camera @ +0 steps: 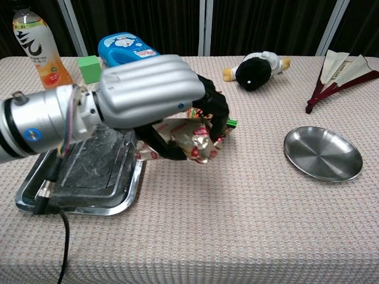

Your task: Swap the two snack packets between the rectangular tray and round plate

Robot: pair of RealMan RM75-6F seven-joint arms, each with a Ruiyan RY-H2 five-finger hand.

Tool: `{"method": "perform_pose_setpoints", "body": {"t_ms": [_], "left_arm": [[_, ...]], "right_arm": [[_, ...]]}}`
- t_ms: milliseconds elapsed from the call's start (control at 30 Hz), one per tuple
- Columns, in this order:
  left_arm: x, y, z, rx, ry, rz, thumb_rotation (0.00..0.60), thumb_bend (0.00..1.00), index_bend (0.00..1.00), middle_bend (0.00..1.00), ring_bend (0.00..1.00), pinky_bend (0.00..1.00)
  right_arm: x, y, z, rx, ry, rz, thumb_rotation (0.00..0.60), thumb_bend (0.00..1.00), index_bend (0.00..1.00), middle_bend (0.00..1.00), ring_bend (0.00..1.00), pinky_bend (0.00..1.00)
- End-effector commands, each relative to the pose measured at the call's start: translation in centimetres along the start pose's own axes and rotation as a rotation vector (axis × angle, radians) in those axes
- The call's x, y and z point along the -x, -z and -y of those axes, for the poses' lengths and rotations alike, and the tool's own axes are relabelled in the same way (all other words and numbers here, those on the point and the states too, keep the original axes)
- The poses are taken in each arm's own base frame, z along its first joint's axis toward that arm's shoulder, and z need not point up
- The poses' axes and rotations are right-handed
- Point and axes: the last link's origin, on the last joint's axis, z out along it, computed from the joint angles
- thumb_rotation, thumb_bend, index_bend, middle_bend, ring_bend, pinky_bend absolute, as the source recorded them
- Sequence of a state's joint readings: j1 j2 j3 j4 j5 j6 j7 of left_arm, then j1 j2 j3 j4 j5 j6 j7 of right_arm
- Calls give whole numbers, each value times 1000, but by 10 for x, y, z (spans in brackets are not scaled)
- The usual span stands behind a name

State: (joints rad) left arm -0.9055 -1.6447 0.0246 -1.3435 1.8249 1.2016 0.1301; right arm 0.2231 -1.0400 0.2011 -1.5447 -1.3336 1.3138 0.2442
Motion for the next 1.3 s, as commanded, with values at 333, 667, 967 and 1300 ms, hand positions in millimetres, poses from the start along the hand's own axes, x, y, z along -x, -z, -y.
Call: {"method": "perform_pose_setpoints", "body": {"t_ms": [333,667,967,1300], "left_arm": [[7,75,64,-267,-57,111,600,326,509,475,408,539],[30,91,80,-300,-100,204,600,248,165,216,187,354],[14,106,80,-337,-144,197,600,203,90,83,76,242],[-35,215,88,-755,-159,264,600,170,90,83,62,227]], "right_arm": [[6,-3,13,-19,12,16,600,0,0,0,0,0],[9,-6,19,-20,25,27,600,0,0,0,0,0],[14,-7,23,-34,28,48,600,0,0,0,0,0],[14,-18,52,-137,113,114,600,0,0,0,0,0]]}}
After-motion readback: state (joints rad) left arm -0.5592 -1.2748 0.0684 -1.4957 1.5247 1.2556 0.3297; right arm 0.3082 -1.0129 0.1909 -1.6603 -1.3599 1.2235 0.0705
